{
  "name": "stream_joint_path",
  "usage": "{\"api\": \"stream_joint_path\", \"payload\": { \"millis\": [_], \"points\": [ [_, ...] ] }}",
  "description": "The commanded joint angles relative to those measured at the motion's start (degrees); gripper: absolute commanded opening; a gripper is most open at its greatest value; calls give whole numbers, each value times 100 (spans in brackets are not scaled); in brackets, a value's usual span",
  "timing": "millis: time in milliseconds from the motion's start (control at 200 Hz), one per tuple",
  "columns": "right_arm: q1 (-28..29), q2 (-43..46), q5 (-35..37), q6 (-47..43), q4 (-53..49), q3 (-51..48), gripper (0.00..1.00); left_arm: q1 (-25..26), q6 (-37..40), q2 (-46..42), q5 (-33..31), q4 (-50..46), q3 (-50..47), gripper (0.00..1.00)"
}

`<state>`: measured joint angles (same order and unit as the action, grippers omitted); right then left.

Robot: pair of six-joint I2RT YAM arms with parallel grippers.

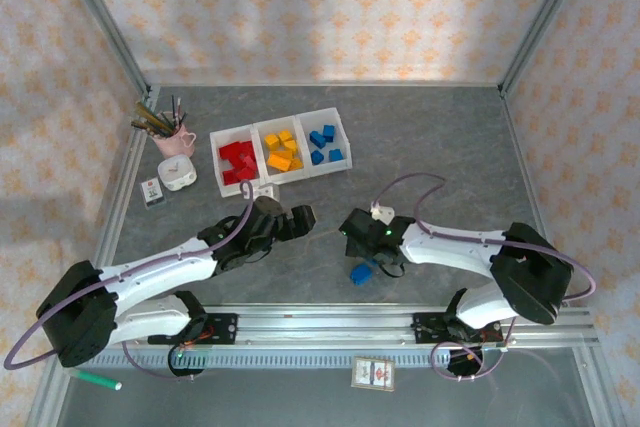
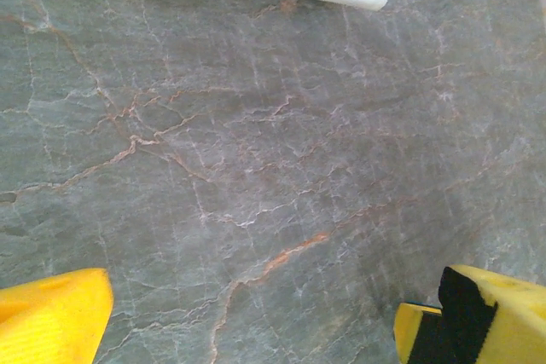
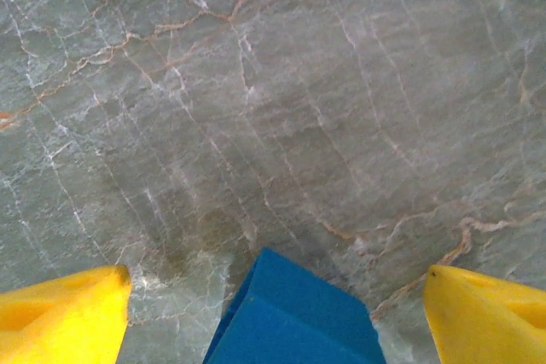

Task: Sort the legos into containers by color
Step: Pick up the lego from the bottom-center of the table.

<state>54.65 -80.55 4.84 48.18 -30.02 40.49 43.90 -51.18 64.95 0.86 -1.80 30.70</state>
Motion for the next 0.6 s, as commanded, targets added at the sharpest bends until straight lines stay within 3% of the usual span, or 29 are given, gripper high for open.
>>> {"api": "stream_joint_path", "payload": {
  "millis": [0,195,591],
  "points": [
    [68,31,297,733,-230,-168,85,31,-39,105,-62,159,124,99],
    [263,-29,488,980,-487,-58,74,28,28,95,11,163,217,99],
    [264,-87,439,847,84,-158,50,26,82,115,39,102,318,99]
  ]
}}
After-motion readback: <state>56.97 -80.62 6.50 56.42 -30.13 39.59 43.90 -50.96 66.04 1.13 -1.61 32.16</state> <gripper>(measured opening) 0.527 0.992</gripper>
